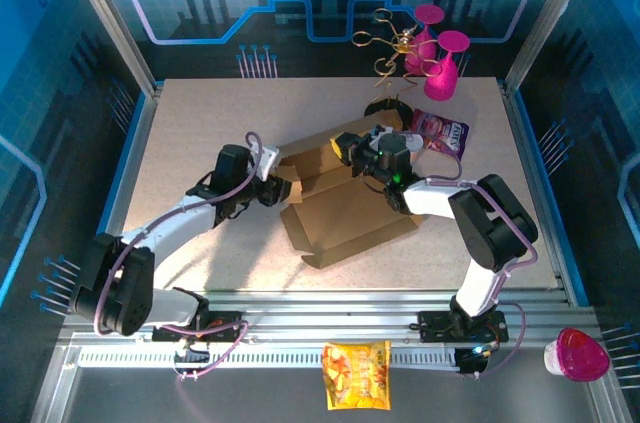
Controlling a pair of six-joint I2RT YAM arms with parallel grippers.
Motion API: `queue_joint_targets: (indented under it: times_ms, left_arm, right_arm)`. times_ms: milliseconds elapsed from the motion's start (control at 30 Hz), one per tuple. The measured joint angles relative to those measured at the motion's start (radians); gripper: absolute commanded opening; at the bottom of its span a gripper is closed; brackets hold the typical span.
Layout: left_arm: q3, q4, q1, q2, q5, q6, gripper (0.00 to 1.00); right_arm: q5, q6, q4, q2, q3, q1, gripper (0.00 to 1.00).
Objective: Fold the paper box
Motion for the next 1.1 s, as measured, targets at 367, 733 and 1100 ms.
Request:
queue_joint_targets:
  times_ms: [367,733,1100]
  left_arm:
    - [0.037,0.014,-0.061,0.078,-0.182,-0.119,0.5]
    - [0.064,0.019,-0.1,0.108,-0.278,-0.188,0.44]
    - [0.126,-0.001,-0.159,0.177,-0.476,-0.296,0.43]
  right_arm:
    - [0.001,0.0,0.104,0.006,-0.077,0.0,0.0]
    - [0.021,0.0,0.227,0.054,-0.101,0.006,0.0]
    - [0.05,0.021,0.234,0.058,-0.102,0.016,0.0]
